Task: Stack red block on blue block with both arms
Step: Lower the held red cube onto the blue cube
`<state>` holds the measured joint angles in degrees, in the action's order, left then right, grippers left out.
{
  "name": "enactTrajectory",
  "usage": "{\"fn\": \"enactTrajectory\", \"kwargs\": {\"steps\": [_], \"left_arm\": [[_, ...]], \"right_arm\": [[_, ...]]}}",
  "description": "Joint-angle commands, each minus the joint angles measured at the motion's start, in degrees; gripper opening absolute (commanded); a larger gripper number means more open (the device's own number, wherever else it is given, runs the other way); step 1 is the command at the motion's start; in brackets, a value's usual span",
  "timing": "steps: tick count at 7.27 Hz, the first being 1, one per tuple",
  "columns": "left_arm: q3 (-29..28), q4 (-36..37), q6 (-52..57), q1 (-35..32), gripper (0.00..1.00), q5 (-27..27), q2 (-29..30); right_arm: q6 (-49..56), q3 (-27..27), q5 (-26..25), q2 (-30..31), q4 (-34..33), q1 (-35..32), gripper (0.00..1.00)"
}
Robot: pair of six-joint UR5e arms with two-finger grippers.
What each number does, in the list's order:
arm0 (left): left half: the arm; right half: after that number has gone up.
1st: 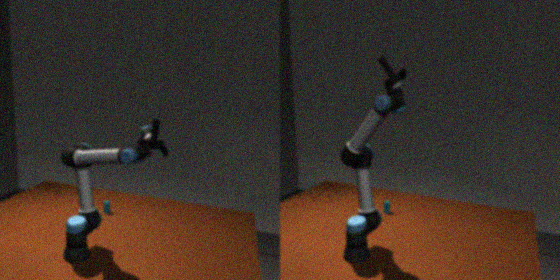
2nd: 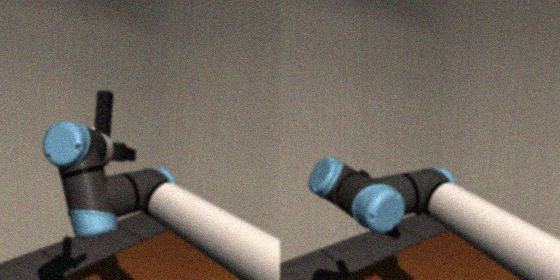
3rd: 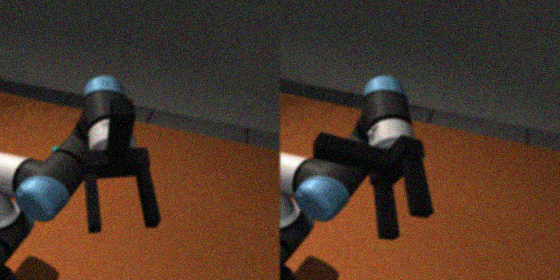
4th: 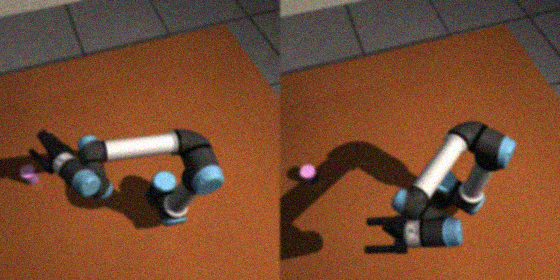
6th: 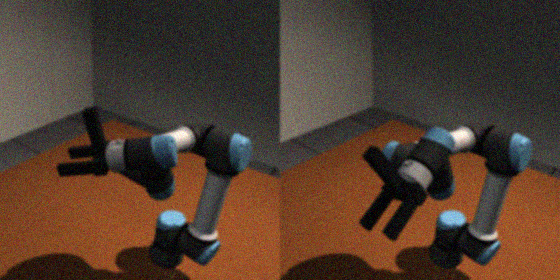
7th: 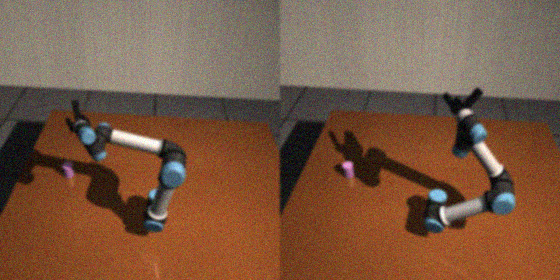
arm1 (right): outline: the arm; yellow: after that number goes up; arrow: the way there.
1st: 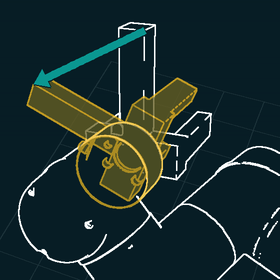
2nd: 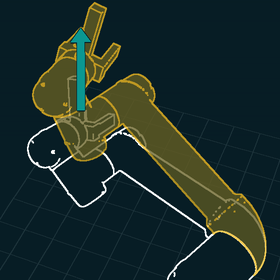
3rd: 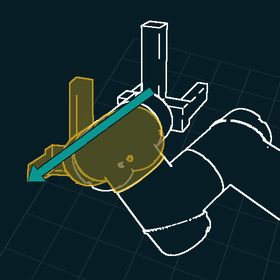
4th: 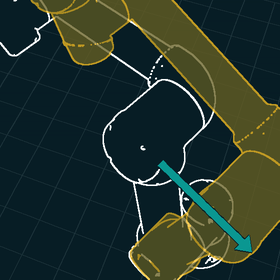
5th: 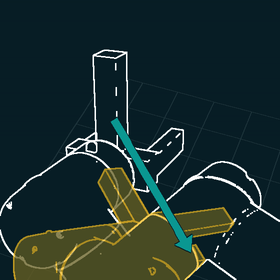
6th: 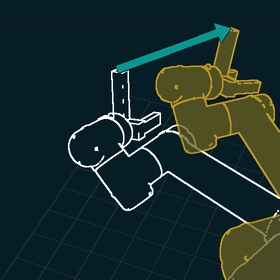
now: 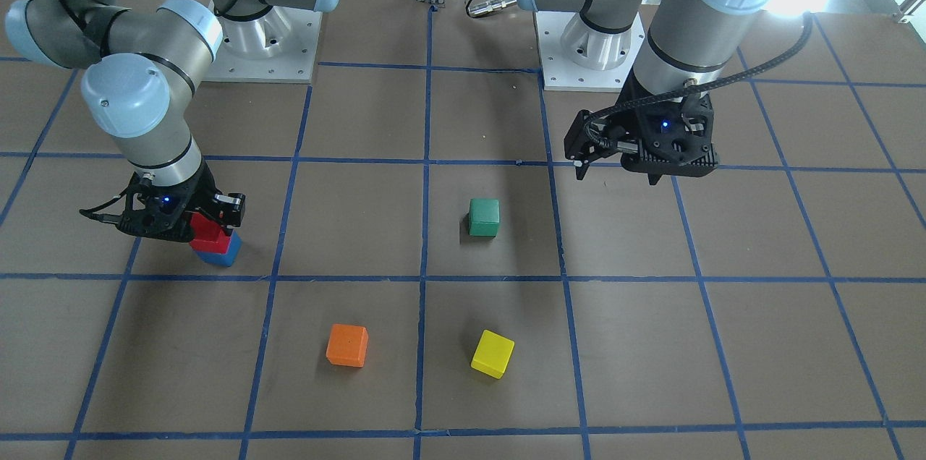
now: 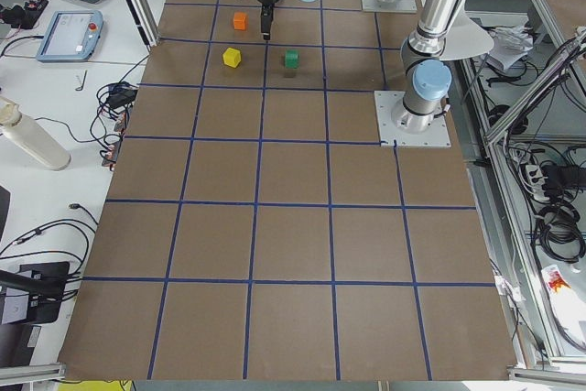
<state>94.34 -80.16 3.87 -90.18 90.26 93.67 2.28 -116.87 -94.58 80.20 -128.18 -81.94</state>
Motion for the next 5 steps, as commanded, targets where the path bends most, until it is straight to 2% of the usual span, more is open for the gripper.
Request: {"fn": "enactTrajectory", "kwargs": {"steps": [1, 5], "left_arm": [[0.23, 0.09, 0.0, 0.0, 1.0, 0.0, 0.02], [0.32, 0.09, 0.0, -0.09, 1.0, 0.0, -0.25]], "right_arm": [[-0.34, -0.03, 0.36, 0.22, 0.74, 0.9, 0.11], [-2.26, -0.11, 0.71, 0.39, 0.74, 1.6, 0.1]]}}
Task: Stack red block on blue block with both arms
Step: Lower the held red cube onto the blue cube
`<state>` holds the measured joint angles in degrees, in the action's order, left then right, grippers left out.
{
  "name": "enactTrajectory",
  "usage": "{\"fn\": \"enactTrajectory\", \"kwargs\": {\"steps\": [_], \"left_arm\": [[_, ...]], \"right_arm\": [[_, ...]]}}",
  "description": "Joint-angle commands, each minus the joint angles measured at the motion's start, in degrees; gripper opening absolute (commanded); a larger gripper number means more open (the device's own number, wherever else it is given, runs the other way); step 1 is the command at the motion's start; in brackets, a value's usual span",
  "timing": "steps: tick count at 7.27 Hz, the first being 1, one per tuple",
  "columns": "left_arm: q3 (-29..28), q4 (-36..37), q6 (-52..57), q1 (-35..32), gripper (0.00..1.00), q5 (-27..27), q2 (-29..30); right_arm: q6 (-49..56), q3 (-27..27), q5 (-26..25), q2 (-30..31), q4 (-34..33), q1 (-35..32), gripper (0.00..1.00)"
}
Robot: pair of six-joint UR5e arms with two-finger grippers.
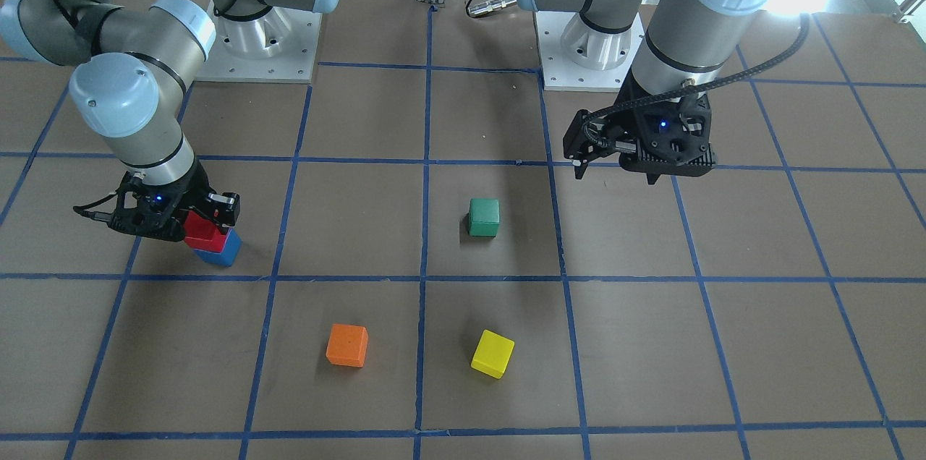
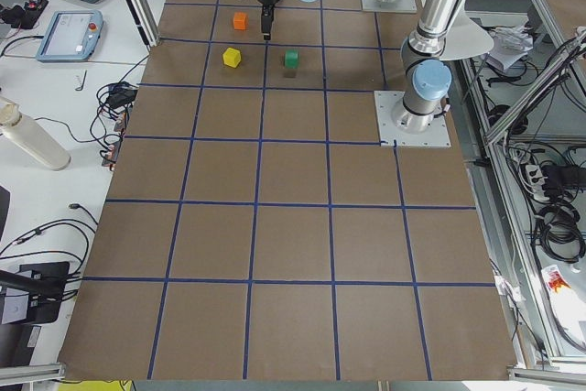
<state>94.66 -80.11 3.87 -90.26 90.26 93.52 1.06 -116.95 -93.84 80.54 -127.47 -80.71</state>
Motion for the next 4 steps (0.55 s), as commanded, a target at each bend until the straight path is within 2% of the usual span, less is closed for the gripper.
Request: {"fn": "enactTrajectory", "kwargs": {"steps": [1, 4], "left_arm": [[0.0, 0.04, 0.0, 0.0, 1.0, 0.0, -0.09], [0.0, 0.04, 0.09, 0.0, 1.0, 0.0, -0.09]], "right_arm": [[-1.15, -0.03, 0.06, 0.06, 0.11, 1.07, 0.1], [-1.15, 0.06, 1.64, 0.14, -0.15, 1.08, 0.14]]}}
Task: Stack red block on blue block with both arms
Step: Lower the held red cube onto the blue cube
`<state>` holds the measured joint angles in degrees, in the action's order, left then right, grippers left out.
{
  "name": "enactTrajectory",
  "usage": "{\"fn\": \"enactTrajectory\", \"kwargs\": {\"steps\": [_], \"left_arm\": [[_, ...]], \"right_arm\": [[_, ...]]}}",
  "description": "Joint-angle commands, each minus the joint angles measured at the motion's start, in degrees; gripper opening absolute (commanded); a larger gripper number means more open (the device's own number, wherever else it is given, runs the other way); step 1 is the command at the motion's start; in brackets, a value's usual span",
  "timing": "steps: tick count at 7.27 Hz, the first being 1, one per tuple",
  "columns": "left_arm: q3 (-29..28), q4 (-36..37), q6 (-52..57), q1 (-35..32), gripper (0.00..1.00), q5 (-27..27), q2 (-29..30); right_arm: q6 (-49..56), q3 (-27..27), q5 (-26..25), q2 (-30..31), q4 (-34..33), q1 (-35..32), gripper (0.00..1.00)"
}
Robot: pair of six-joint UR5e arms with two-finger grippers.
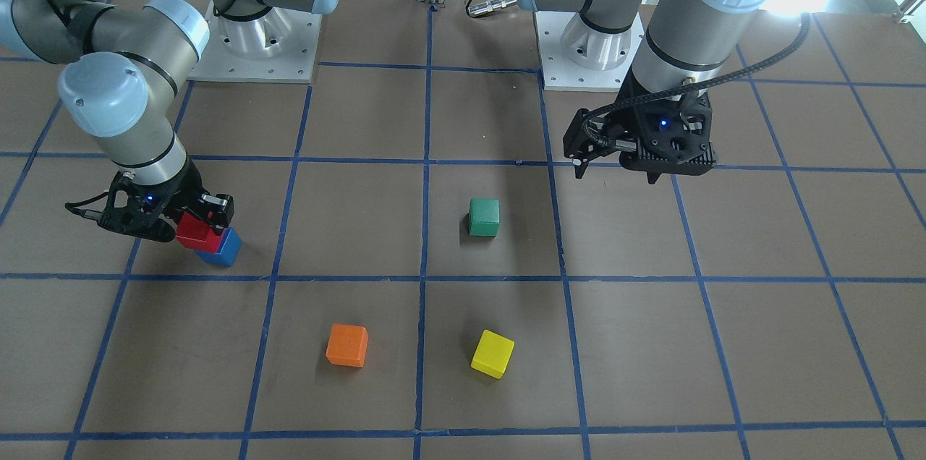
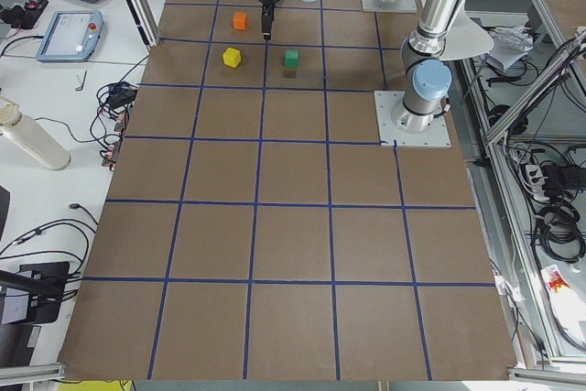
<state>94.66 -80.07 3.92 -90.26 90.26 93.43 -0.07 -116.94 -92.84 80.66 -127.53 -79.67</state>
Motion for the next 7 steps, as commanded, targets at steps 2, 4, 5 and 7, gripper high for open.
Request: {"fn": "enactTrajectory", "kwargs": {"steps": [2, 4, 5, 7], "left_arm": [[0.0, 0.0, 0.03, 0.0, 1.0, 0.0, 0.08], [-0.09, 0.0, 0.03, 0.0, 1.0, 0.0, 0.08], [0.0, 0.0, -0.06, 0.0, 1.0, -0.09, 0.17], [0.0, 0.0, -0.06, 0.0, 1.0, 0.0, 0.08]], "right_arm": [[0.24, 0.04, 0.64, -0.33, -0.44, 0.04, 0.2], [0.68, 0.04, 0.73, -0.51, -0.7, 0.04, 0.33], [0.68, 0.04, 0.73, -0.51, -0.7, 0.04, 0.57], [0.86, 0.04, 0.64, -0.59, -0.61, 0.04, 0.75]]}}
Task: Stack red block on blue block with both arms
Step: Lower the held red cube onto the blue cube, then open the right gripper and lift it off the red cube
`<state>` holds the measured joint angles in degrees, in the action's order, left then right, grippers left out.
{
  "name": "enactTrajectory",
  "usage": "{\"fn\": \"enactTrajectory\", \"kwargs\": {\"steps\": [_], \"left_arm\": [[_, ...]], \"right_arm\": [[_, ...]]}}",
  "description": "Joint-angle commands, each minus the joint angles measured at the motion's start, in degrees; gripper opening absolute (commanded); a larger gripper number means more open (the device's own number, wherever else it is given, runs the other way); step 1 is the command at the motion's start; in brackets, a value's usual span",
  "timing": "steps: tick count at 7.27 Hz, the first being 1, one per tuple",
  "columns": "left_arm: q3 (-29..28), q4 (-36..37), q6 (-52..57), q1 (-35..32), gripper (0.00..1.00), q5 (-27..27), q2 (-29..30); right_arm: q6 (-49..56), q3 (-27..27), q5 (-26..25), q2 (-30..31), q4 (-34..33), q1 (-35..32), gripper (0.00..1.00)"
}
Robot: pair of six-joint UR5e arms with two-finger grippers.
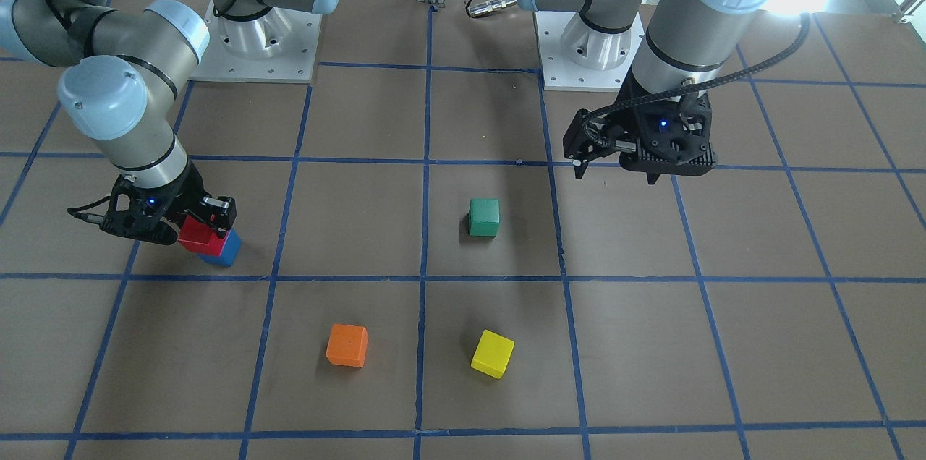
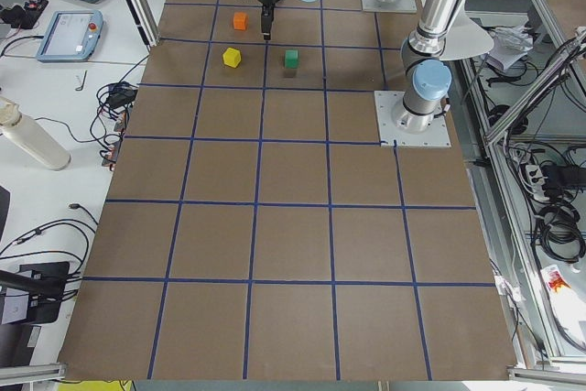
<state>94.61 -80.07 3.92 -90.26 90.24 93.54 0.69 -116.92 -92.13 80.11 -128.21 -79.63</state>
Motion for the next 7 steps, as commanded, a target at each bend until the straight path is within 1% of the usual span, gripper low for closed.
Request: {"fn": "enactTrajectory", "kwargs": {"steps": [1, 3, 4, 5, 6, 7], "left_arm": [[-0.13, 0.0, -0.05, 0.0, 1.0, 0.02, -0.02], [-0.39, 0.0, 0.04, 0.0, 1.0, -0.07, -0.02], [-0.3, 0.0, 0.04, 0.0, 1.0, 0.02, 0.07], [-0.48, 0.0, 0.04, 0.0, 1.0, 0.02, 0.15], [-0.48, 0.0, 0.04, 0.0, 1.0, 0.02, 0.07], [-0.22, 0.0, 0.04, 0.0, 1.0, 0.02, -0.28]], "right_arm": [[0.1, 0.03, -0.07, 0.05, 0.06, 0.0, 1.0], [0.01, 1.07, -0.85, 1.35, 0.76, 0.0, 1.0], [-0.16, 2.3, -0.95, 4.76, 4.42, -0.26, 1.0], [-0.34, 3.88, -0.08, 12.36, 12.55, -0.44, 1.0], [-0.6, 6.42, 0.63, 16.27, 17.07, -1.48, 1.0], [-1.13, 11.05, 2.64, 16.31, 21.73, -4.8, 1.0]]}}
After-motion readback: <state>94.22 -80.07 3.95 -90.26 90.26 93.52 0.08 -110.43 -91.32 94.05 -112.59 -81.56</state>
